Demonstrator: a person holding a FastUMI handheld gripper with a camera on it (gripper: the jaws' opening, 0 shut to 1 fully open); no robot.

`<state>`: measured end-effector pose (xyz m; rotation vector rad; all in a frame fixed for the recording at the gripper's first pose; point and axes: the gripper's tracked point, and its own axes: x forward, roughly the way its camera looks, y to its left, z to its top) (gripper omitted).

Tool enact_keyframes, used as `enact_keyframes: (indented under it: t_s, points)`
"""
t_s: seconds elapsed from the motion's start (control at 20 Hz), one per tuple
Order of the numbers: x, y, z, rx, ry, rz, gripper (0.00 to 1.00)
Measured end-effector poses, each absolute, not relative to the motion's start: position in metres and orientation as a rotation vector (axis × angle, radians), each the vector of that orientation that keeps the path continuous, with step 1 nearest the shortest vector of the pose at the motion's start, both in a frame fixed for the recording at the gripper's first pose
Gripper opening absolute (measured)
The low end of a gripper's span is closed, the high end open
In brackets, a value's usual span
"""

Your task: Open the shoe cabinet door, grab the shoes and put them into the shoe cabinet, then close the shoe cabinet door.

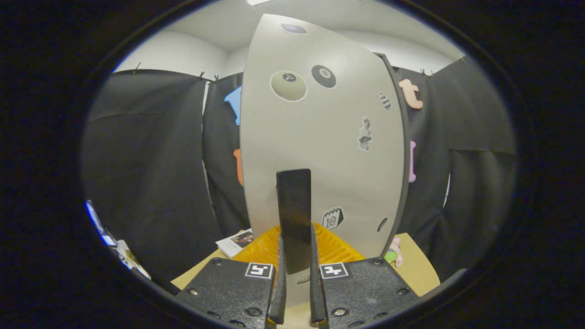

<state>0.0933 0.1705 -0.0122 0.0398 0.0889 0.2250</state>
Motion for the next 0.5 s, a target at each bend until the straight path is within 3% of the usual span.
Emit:
enact_keyframes:
  t_s: [0.3,0.5]
  points:
    - [0.036,0.071,-0.016,-0.011,0.087,0.115,0.19]
    - [0.022,-0.014,-0.013,-0.006,0.068,0.0,0.09]
